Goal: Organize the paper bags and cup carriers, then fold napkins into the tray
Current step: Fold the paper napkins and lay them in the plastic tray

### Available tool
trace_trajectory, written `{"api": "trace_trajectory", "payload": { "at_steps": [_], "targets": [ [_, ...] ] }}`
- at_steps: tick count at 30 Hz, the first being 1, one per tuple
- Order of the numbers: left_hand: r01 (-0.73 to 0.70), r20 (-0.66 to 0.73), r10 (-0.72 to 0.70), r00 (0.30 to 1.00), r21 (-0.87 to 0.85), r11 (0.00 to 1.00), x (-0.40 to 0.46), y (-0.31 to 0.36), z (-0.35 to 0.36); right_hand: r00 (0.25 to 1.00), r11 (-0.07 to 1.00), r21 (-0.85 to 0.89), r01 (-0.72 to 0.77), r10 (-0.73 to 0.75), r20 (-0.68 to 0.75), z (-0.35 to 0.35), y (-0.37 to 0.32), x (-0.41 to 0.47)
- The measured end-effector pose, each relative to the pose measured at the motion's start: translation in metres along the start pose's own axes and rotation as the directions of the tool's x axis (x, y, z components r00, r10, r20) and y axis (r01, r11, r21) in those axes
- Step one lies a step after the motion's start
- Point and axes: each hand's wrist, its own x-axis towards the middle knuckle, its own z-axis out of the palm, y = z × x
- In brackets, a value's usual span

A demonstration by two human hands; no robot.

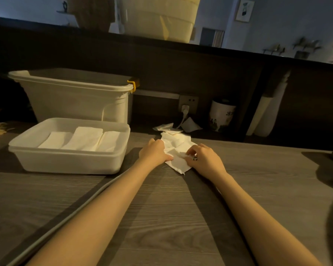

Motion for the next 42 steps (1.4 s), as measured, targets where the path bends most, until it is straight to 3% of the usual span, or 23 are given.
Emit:
{"api": "trace_trajectory", "payload": {
  "at_steps": [5, 11, 14, 16, 18, 20, 22, 25, 28, 32, 36, 39, 42],
  "targets": [
    [0.052, 0.013, -0.051, 0.999, -0.082, 0.995, 0.0, 0.0, -0.002, 0.989, 0.993, 0.11, -0.047, 0.062, -0.135, -0.003, -0.001, 0.001],
    [0.039, -0.019, -0.04, 0.999, -0.068, 0.997, -0.005, 0.002, 0.001, 0.969, 0.923, 0.372, -0.1, 0.175, -0.174, -0.003, 0.0, 0.003],
    [0.036, -0.033, -0.049, 0.998, -0.327, 0.944, -0.009, 0.005, -0.004, 0.946, 0.828, 0.556, -0.078, 0.238, -0.221, -0.009, -0.001, 0.003],
    [0.055, -0.001, -0.07, 0.998, -0.614, 0.787, -0.015, 0.007, -0.012, 0.924, 0.733, 0.676, -0.07, 0.302, -0.233, -0.013, -0.003, 0.003],
    [0.124, 0.074, -0.119, 0.99, -0.853, 0.507, -0.021, 0.009, -0.02, 0.907, 0.628, 0.775, -0.073, 0.365, -0.21, -0.017, -0.006, 0.003],
    [0.195, 0.162, -0.164, 0.973, -0.957, 0.213, -0.025, 0.01, -0.024, 0.896, 0.523, 0.848, -0.086, 0.413, -0.164, -0.02, -0.008, 0.004],
    [0.215, 0.198, -0.18, 0.964, -0.973, 0.081, -0.025, 0.009, -0.025, 0.89, 0.414, 0.904, -0.109, 0.445, -0.097, -0.022, -0.012, 0.003],
    [0.24, 0.225, -0.172, 0.959, -0.968, 0.076, -0.028, 0.009, -0.022, 0.899, 0.294, 0.944, -0.153, 0.437, 0.009, -0.025, -0.017, 0.001],
    [0.282, 0.254, -0.183, 0.95, -0.947, 0.151, -0.03, 0.01, -0.02, 0.935, 0.15, 0.972, -0.18, 0.335, 0.122, -0.029, -0.02, -0.001],
    [0.317, 0.268, -0.209, 0.94, -0.914, 0.253, -0.03, 0.019, -0.023, 0.962, 0.036, 0.982, -0.186, 0.212, 0.175, -0.033, -0.029, -0.003],
    [0.291, 0.227, -0.21, 0.951, -0.886, 0.362, -0.029, 0.028, -0.019, 0.968, 0.1, 0.977, -0.188, 0.187, 0.168, -0.031, -0.036, -0.004],
    [0.331, 0.292, -0.18, 0.939, -0.908, 0.257, -0.033, 0.03, -0.014, 0.963, 0.416, 0.9, -0.125, 0.268, 0.01, -0.022, -0.034, -0.004],
    [0.32, 0.314, -0.061, 0.947, -0.934, 0.16, -0.04, 0.032, -0.013, 0.93, 0.572, 0.813, -0.109, 0.347, -0.119, -0.014, -0.031, -0.002]
  ]
}}
